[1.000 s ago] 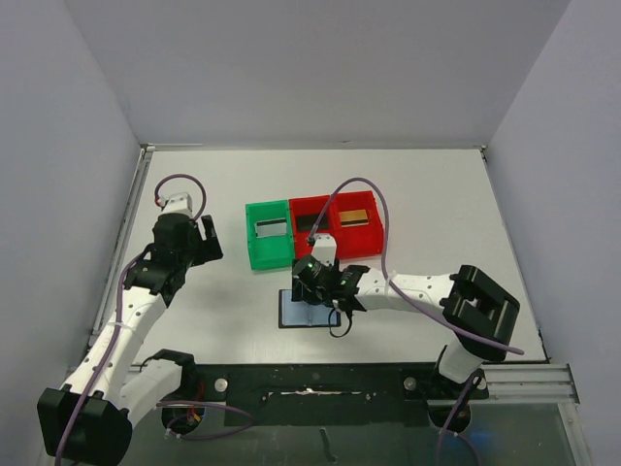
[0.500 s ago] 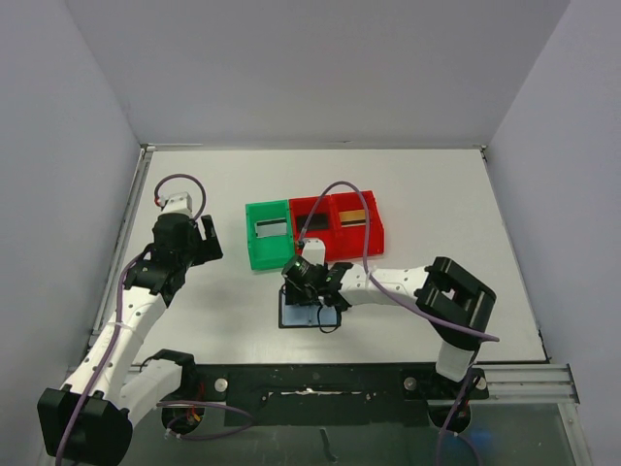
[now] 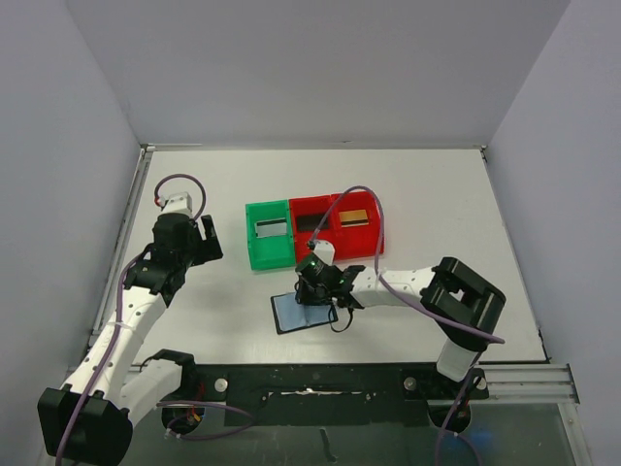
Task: Take the credit cards out of the card holder
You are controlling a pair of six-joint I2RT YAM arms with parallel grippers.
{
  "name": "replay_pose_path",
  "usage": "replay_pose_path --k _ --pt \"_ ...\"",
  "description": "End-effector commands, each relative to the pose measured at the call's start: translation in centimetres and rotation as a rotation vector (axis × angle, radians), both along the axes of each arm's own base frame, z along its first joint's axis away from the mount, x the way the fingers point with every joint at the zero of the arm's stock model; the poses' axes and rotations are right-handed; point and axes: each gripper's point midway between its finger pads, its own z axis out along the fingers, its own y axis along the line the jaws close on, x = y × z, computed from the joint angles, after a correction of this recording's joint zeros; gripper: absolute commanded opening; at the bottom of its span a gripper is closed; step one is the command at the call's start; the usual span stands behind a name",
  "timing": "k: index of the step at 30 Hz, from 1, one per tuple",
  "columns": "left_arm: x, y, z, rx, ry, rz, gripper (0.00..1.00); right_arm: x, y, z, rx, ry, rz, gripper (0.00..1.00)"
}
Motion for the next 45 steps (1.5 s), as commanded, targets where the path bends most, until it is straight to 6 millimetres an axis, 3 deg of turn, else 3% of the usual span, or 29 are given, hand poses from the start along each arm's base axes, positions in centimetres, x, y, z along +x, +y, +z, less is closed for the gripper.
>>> replay_pose_path --k 1,5,8,15,18,21,26,30,36,39,45 --pt "1.0 -0.3 1.2 -0.009 -0.058 -0.021 0.76 -0.7 -0.6 -1.3 0.101 0.065 -0.002 0.15" --pt "1.0 -1.1 0.9 -0.034 -0.047 -0.06 0.76 -0.7 -0.6 -1.2 0.245 0.113 -0.024 0.15" --pt "0.7 -2.9 0.8 -0.104 -0.028 -0.128 0.76 -0.6 -1.2 -1.3 0.278 0.122 -0.05 0.18" --pt "-3.2 -13.2 1.3 -0.656 0.066 -0.465 0.68 -0.8 -1.6 -1.8 0.359 0.146 -0.067 0.18" --pt "-5.8 -16.2 -0.6 -0.758 0.144 -0.516 0.65 -1.0 -1.6 -2.1 0.362 0.158 -0.07 0.19" --pt "-7.9 -18.6 -2.4 -0.749 0.204 -0.534 0.65 -1.0 -1.8 -2.3 0.381 0.162 -0.088 0.19" --pt "-9.3 -20.7 -4.3 -0.777 0.208 -0.5 0.65 -1.1 -2.4 -2.4 0.374 0.157 -0.1 0.21" --pt "-8.8 -20.4 -7.3 -0.736 0.257 -0.408 0.6 -1.3 -2.3 -2.3 0.391 0.154 -0.085 0.21" --pt "-8.3 -19.8 -9.4 -0.691 0.293 -0.322 0.56 -1.0 -2.1 -1.5 0.399 0.137 -0.067 0.31" --pt "-7.8 -18.4 -8.7 -0.643 0.252 -0.267 0.56 -0.6 -2.4 -1.3 0.31 0.112 -0.053 0.39" --pt "-7.2 -13.0 -6.6 -0.548 0.138 -0.029 0.58 -0.2 -1.6 -0.2 0.056 0.005 0.005 0.55"
